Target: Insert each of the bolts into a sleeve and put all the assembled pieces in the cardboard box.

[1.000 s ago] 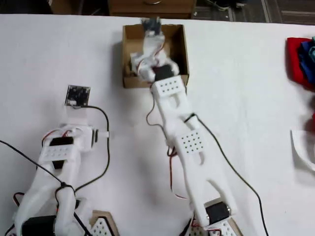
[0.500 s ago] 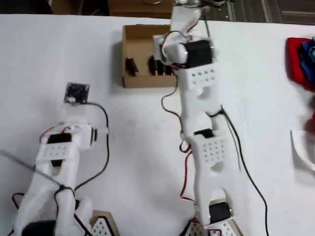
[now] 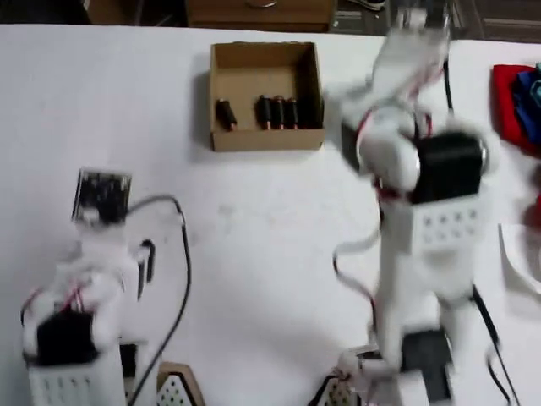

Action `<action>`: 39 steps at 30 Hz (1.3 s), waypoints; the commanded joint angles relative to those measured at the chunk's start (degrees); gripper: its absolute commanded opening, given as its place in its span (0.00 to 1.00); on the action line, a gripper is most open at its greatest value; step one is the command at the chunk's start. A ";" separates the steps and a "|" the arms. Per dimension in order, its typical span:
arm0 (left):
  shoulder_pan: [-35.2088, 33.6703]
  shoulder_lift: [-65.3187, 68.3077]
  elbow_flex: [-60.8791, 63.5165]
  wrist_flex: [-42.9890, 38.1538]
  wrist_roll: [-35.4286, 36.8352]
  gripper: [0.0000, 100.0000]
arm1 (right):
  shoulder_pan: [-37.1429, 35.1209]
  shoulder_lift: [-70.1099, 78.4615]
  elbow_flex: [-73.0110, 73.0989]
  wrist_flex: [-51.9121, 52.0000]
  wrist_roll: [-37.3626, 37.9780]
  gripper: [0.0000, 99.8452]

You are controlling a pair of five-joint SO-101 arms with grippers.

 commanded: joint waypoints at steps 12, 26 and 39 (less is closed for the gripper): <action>0.88 -20.22 39.43 -15.47 0.18 0.17 | 11.38 -41.63 101.54 -37.85 0.44 0.02; 0.53 -20.31 39.60 -10.11 0.09 0.17 | 11.65 -80.40 123.69 -29.76 0.00 0.02; 0.53 -20.31 39.60 -10.11 0.09 0.17 | 11.56 -85.85 124.40 -26.86 0.00 0.02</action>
